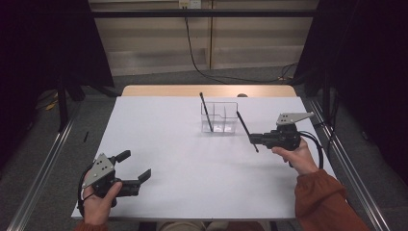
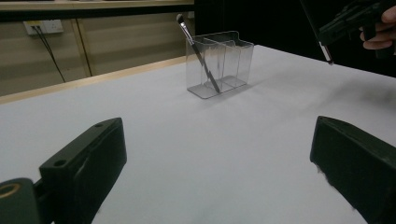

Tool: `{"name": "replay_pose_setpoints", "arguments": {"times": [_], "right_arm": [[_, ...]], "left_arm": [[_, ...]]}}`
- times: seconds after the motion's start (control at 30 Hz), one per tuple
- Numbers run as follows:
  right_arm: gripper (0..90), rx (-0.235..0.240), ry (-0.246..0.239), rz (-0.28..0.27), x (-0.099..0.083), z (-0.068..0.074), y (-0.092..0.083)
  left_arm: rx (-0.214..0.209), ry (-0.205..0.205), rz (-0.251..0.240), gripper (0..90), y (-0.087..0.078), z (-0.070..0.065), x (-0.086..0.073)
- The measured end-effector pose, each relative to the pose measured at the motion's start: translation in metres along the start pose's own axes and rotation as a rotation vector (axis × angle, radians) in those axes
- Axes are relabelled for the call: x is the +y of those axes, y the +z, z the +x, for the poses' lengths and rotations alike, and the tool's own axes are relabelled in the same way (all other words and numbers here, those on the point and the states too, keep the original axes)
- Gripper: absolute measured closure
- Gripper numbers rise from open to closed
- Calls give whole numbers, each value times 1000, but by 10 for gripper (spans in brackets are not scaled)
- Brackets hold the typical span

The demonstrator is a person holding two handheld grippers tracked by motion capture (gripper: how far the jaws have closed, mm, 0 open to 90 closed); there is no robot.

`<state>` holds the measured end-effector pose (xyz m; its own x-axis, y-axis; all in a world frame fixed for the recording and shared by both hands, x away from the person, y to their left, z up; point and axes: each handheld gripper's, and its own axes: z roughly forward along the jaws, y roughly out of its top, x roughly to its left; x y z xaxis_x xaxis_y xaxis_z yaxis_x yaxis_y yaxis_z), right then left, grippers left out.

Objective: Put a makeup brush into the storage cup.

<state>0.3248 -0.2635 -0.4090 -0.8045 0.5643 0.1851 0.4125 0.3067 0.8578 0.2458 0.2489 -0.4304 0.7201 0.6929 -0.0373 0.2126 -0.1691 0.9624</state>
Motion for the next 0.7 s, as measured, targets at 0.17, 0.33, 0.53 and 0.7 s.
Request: {"name": "replay_pose_setpoints", "arguments": {"times": [0.17,0.33,0.53,0.7], "right_arm": [[843,21,-15,4,3,11,5],[843,46,-32,2,6,22,9],[843,85,-58,19,7,35,16],[843,107,-77,44,8,43,22]], "left_arm": [[2,-5,-4,37,1,-3,2],[-14,5,-7,38,3,-8,7],[-36,16,-15,44,10,-13,12],[-57,19,-11,43,18,-15,15]]}}
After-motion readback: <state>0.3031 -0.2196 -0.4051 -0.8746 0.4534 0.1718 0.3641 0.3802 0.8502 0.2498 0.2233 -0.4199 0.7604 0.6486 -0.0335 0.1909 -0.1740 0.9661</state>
